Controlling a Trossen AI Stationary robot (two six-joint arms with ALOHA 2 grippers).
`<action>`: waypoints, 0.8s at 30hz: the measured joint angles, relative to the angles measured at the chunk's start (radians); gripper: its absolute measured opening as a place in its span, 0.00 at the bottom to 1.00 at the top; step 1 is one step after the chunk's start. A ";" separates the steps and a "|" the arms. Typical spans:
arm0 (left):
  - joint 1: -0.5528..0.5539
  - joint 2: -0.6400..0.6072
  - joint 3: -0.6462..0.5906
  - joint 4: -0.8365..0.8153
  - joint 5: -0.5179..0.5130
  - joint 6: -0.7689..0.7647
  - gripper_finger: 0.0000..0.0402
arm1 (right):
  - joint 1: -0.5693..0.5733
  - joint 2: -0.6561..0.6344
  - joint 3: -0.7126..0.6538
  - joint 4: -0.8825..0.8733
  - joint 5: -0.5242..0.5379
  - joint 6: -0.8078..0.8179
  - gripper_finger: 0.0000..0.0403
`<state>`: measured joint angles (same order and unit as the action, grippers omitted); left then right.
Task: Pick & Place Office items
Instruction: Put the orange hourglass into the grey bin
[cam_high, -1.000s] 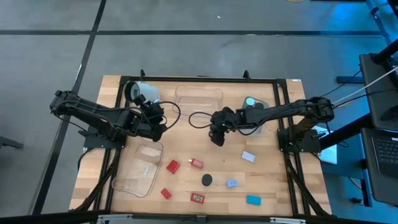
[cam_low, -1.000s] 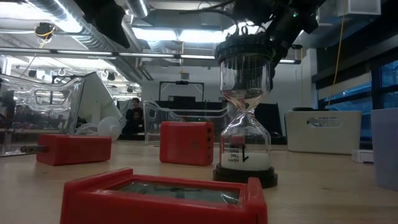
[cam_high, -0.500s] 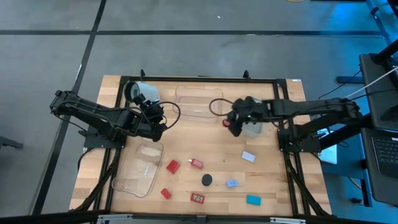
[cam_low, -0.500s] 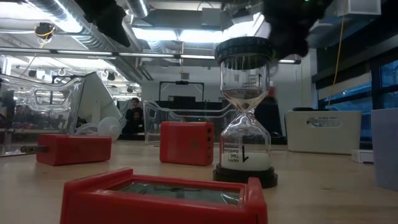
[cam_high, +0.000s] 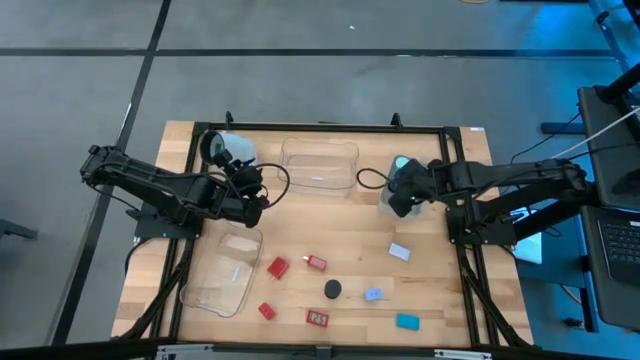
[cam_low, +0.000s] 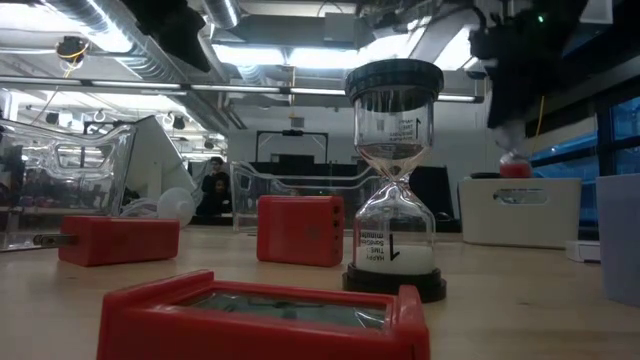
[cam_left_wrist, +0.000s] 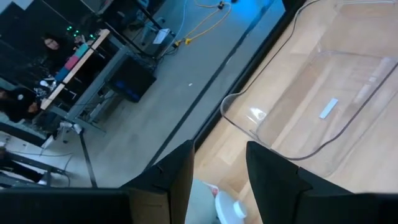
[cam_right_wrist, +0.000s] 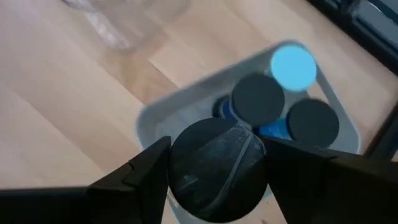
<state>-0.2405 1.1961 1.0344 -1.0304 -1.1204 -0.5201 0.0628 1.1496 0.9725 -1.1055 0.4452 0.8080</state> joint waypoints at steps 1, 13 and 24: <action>0.000 0.000 0.000 0.000 0.000 0.000 0.36 | 0.000 0.000 -0.017 0.000 -0.003 0.001 0.53; 0.000 0.000 0.000 -0.002 -0.001 -0.002 0.36 | -0.031 -0.034 -0.163 0.045 0.048 0.038 0.53; 0.000 0.000 0.000 -0.007 0.002 -0.016 0.36 | -0.083 -0.087 -0.276 0.162 0.036 0.019 0.53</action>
<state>-0.2405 1.1965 1.0344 -1.0370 -1.1181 -0.5362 -0.0203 1.0626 0.6962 -0.9439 0.4817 0.8268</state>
